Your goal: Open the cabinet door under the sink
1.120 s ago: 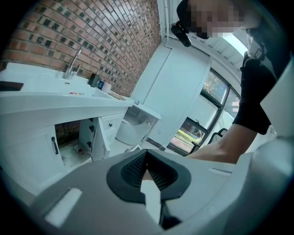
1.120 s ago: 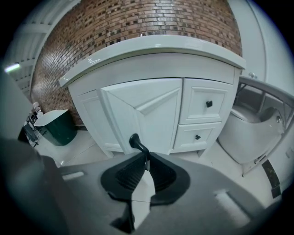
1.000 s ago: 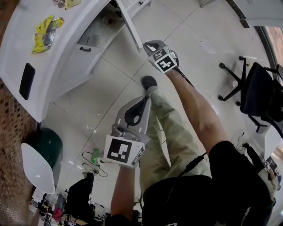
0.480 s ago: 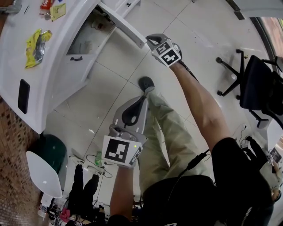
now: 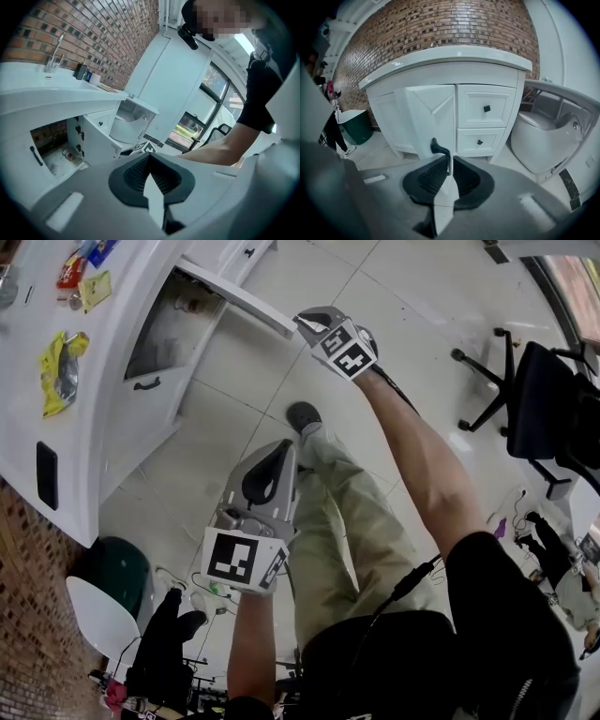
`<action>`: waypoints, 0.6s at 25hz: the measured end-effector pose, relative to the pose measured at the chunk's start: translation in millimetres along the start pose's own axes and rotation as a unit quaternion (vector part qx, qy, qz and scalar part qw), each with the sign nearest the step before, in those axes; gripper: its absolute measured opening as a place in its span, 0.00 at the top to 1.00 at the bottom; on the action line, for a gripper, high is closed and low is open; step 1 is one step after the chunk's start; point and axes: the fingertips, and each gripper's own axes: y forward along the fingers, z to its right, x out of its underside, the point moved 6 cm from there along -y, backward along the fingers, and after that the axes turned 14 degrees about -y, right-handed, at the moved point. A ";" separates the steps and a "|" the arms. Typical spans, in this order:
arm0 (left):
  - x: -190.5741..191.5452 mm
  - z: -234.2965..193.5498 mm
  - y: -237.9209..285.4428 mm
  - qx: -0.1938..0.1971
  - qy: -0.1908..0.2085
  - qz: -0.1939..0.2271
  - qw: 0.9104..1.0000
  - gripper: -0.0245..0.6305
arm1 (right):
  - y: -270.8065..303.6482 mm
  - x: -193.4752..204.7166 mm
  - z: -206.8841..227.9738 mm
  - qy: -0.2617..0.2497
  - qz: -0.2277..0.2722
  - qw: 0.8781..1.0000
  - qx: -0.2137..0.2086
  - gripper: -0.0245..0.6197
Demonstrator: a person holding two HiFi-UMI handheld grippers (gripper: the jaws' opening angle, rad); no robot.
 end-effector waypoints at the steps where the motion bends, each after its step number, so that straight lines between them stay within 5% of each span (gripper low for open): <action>1: -1.1 -0.7 1.3 0.001 0.002 -0.002 1.000 0.94 | 0.1 0.2 1.0 -0.003 -0.004 1.000 0.002 0.92; 9: -9.0 -3.4 -2.9 0.003 0.020 -0.005 1.000 0.94 | -2.1 1.1 8.6 0.001 -0.022 1.000 0.007 0.89; 15: -3.1 -15.0 -16.8 -0.008 0.014 0.002 1.000 0.94 | -17.8 22.9 17.4 0.007 -0.044 0.999 0.013 0.98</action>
